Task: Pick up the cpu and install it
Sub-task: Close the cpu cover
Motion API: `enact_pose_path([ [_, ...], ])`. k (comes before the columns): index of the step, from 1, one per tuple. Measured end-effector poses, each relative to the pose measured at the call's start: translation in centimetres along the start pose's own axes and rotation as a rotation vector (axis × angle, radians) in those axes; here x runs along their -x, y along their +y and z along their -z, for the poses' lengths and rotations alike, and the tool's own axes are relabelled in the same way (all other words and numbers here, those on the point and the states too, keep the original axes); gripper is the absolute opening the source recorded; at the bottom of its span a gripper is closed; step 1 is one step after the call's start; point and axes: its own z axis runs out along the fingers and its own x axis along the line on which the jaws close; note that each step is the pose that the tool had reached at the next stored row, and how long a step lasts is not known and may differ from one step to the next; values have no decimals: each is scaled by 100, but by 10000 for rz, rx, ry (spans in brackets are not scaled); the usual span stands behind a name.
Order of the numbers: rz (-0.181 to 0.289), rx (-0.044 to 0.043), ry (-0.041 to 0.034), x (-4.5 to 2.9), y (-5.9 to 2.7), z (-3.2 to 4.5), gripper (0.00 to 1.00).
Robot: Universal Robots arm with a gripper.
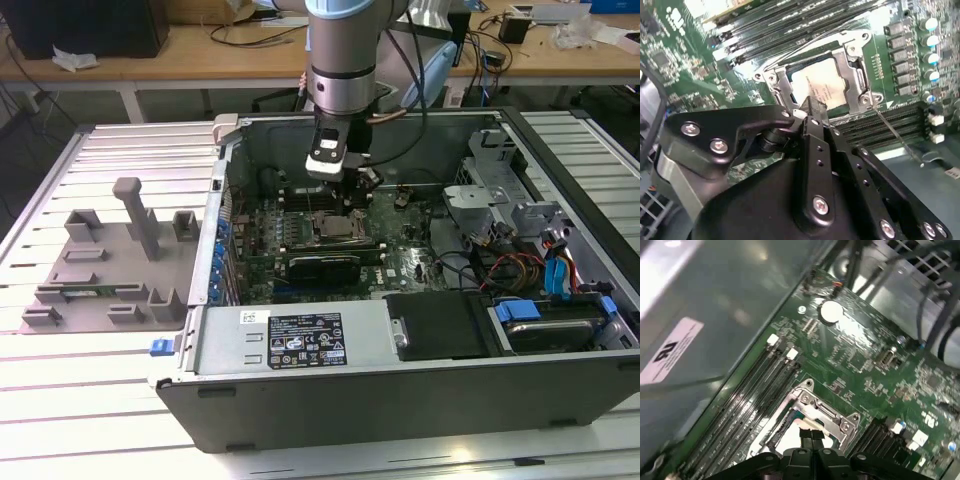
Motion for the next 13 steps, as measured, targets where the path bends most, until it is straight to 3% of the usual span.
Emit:
enact_pose_path([
  [1,663,41,11,0,0,0,11],
  [8,2239,139,38,0,0,-2,11],
  [10,3187,198,54,0,0,-5,11],
  [13,3917,223,50,0,0,-9,11],
])
